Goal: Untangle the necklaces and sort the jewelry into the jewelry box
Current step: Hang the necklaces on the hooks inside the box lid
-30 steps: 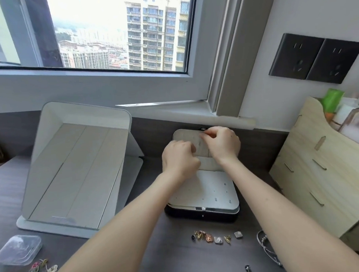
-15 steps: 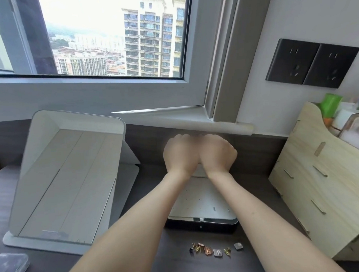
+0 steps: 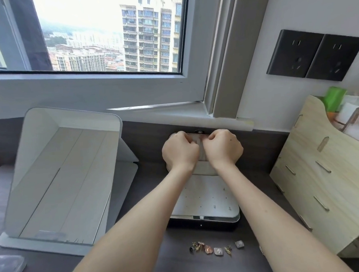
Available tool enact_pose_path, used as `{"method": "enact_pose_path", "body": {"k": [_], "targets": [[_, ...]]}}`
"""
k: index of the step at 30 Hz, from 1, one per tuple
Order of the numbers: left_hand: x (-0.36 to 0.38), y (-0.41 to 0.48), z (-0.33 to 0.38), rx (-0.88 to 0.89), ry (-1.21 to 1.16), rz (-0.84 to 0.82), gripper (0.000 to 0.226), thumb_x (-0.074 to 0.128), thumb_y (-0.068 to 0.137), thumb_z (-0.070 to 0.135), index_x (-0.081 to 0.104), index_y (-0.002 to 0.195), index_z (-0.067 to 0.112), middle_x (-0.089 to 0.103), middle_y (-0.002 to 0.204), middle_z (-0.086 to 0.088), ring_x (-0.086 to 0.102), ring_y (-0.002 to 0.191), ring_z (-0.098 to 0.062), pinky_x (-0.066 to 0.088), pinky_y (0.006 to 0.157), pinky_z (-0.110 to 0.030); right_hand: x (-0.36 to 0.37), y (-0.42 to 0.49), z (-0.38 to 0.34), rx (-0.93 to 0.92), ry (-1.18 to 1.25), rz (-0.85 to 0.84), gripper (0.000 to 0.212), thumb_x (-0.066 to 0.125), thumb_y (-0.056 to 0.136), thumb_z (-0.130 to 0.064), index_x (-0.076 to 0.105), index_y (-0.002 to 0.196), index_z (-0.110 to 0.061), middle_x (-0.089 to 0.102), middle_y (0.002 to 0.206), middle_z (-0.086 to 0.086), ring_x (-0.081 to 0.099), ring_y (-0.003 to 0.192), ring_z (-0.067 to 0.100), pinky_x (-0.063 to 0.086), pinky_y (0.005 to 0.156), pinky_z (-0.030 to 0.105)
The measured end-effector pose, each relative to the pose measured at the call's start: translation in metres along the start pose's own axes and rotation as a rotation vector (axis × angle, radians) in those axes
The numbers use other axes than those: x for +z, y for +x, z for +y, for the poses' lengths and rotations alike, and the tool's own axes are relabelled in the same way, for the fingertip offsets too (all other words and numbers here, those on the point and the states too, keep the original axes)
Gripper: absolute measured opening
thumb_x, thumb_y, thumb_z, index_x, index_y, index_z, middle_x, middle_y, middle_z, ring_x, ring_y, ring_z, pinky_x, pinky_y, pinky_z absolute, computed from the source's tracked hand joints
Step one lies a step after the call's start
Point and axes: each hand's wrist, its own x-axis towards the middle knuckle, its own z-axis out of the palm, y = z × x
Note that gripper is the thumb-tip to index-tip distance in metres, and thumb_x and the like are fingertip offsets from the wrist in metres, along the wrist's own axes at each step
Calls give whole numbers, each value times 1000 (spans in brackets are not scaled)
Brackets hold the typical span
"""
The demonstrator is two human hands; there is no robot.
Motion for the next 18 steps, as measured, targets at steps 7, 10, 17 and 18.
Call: {"method": "enact_pose_path", "body": {"k": [7,10,17,18], "targets": [[-10,-4,1,-2,94,-133,21,54,73,9,71,83,17,68,89,1,60,80,-22,35,58,-24,-8,-6,8,-53,-151,-273,22,62,80,-38,69,77,-17,66,84,2,61,77,26,36,59,25],[-15,-10,-2,23,139,-185,23,54,70,7,71,80,19,70,85,0,59,77,-22,34,56,-23,-14,-15,10,-129,-200,-323,25,64,81,-44,71,89,-22,68,94,0,63,89,24,39,64,27],[-63,-15,-1,103,157,-230,19,58,74,12,71,79,25,70,86,5,63,86,-18,39,64,-22,-50,-43,2,-276,-265,-205,16,60,86,-32,72,91,-21,69,99,0,64,91,24,40,66,27],[-77,-18,-2,115,162,-244,17,60,74,13,71,78,25,69,81,6,62,83,-17,39,63,-22,-57,-50,-1,-299,-248,-207,16,60,87,-31,72,90,-21,69,97,-1,63,90,23,40,65,27]]}}
